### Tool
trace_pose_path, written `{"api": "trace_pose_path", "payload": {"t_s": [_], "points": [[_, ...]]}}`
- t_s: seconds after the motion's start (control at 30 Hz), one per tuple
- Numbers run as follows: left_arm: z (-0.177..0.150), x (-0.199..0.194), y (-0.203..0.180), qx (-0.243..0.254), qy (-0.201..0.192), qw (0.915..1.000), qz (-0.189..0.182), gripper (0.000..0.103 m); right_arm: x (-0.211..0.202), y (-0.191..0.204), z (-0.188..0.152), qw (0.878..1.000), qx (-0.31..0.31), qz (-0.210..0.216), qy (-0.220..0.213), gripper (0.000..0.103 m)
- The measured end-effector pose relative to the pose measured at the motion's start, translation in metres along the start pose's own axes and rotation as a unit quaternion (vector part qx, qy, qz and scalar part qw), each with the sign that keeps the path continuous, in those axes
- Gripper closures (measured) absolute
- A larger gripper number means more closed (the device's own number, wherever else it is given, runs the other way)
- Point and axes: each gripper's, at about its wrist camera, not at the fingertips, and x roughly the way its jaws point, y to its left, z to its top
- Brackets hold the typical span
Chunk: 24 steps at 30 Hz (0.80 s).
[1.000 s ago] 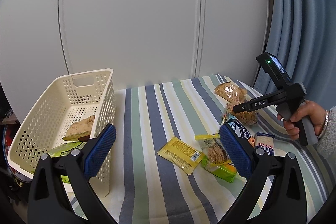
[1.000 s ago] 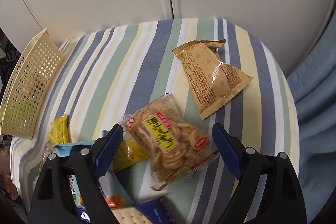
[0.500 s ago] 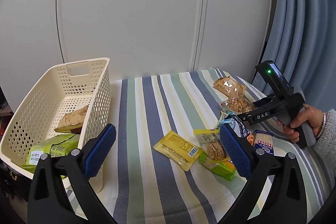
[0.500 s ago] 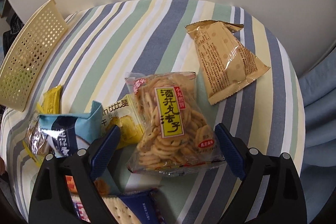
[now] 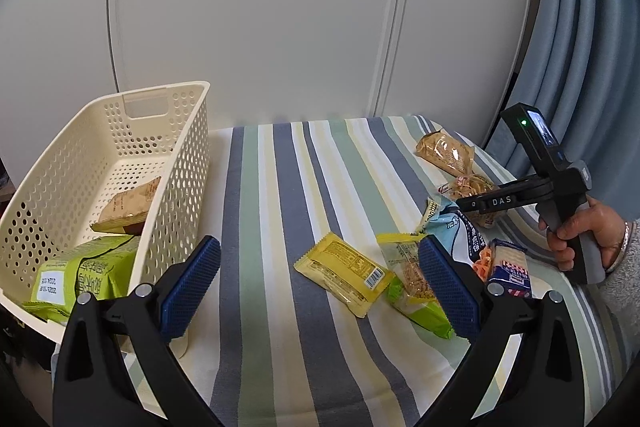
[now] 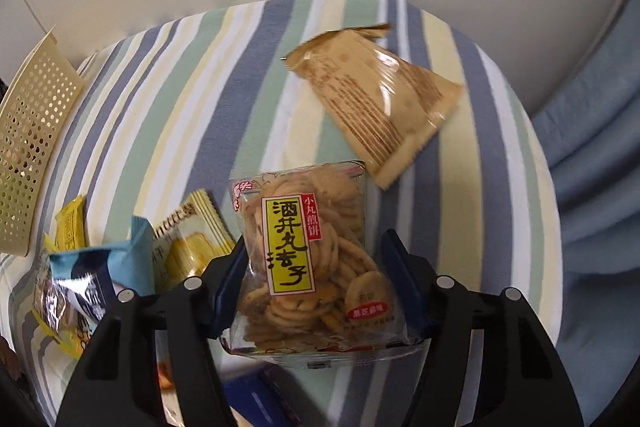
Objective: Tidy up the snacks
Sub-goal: 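Grasp the clear cookie pack with the left tool while the right tool holds the biscuit bag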
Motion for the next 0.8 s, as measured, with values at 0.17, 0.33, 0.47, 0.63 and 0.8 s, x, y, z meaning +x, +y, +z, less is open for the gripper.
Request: {"api": "trace_pose_path", "payload": {"t_s": [0.17,0.33,0.47,0.63,0.8], "points": [[0.001,0.009,-0.013,0.022,0.018,0.9996,-0.005,0.003,-0.029,-0.029,-0.021,0.997,0.059,0.019,-0.035,0.039],[0.003,0.018,-0.041,0.072,0.035,0.9968,0.000,0.003,-0.050,-0.047,-0.041,0.992,0.098,0.035,-0.068,0.039],[0.000,0.034,-0.061,0.107,0.061,0.9924,0.011,0.003,-0.056,-0.049,-0.053,0.989,0.114,0.029,-0.092,0.039],[0.001,0.055,-0.075,0.121,0.095,0.9880,0.008,0.003,-0.055,-0.047,-0.060,0.987,0.117,0.035,-0.107,0.039],[0.006,0.077,-0.081,0.117,0.126,0.9851,0.004,0.013,-0.057,-0.045,-0.061,0.987,0.109,0.041,-0.110,0.039]]}}
